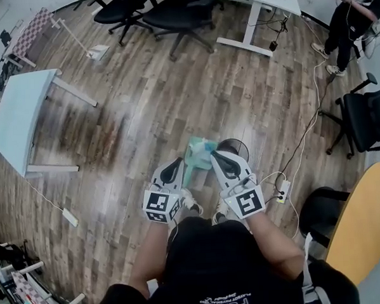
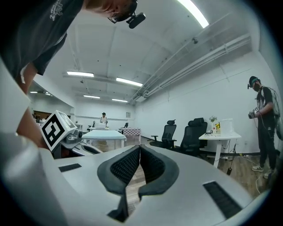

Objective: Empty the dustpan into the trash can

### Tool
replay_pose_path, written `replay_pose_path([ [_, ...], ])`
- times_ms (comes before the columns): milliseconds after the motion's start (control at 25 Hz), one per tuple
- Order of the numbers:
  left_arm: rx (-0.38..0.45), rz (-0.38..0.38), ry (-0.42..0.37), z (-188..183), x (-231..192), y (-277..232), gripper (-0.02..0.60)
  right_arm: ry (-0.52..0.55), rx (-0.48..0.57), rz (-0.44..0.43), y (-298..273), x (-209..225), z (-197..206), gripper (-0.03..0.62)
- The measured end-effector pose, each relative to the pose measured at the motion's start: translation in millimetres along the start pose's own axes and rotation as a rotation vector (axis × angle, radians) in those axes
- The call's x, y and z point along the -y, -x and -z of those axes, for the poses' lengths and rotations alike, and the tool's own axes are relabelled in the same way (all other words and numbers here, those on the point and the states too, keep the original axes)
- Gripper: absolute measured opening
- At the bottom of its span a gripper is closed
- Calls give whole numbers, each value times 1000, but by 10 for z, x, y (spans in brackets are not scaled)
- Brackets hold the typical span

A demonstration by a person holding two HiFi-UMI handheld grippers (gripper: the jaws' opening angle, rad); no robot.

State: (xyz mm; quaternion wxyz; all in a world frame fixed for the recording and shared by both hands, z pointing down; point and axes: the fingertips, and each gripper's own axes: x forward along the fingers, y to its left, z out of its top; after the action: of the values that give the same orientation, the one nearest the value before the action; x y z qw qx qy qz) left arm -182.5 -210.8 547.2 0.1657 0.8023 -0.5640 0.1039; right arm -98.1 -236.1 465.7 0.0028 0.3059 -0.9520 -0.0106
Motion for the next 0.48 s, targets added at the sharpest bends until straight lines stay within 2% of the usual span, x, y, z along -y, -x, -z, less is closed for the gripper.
replay_pose_path([
  [120,-47,23,-22,297,-19,-165,25,-25,-64,13,-7,-9,324,25],
  [280,-165,-25,-41,741,-152,-371,25,-67,-162,28,56,-56,781,25],
  [480,-252,-33,-15,1110,-239,-488,25,-117,-263,53,62,-56,1194,25],
])
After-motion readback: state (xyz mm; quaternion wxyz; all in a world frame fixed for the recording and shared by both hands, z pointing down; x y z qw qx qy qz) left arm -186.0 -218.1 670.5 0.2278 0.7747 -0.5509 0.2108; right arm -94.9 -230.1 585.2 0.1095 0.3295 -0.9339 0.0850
